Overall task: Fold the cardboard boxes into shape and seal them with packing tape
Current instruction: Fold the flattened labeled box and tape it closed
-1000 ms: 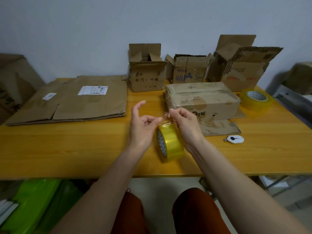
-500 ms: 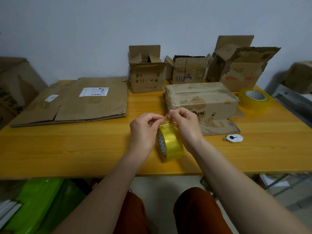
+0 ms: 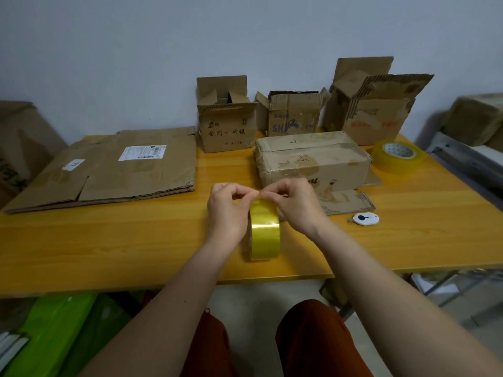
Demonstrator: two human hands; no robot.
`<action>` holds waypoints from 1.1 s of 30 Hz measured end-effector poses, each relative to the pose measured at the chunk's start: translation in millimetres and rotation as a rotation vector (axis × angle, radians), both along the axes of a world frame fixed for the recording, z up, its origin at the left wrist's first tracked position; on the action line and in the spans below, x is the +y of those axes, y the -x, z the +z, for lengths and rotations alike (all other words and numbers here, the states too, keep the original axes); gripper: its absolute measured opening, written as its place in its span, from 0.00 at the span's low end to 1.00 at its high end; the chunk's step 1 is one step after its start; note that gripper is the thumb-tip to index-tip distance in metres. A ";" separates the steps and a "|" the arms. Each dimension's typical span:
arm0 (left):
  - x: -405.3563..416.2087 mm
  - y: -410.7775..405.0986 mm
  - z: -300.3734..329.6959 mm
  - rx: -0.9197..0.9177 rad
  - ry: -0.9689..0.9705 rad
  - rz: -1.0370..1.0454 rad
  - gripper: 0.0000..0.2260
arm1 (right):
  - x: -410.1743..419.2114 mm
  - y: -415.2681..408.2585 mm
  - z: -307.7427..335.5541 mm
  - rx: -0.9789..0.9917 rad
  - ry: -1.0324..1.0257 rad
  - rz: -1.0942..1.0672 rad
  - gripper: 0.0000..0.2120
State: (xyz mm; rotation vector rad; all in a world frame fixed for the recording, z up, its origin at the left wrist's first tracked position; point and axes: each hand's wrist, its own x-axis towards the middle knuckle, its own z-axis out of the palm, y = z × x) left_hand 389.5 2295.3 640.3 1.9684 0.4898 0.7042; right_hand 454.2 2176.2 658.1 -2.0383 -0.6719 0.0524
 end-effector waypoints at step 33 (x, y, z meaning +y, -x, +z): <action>-83.3 -130.2 -29.4 0.617 -1.143 -0.102 0.40 | -177.6 -91.4 -83.5 -0.382 0.611 -0.078 0.14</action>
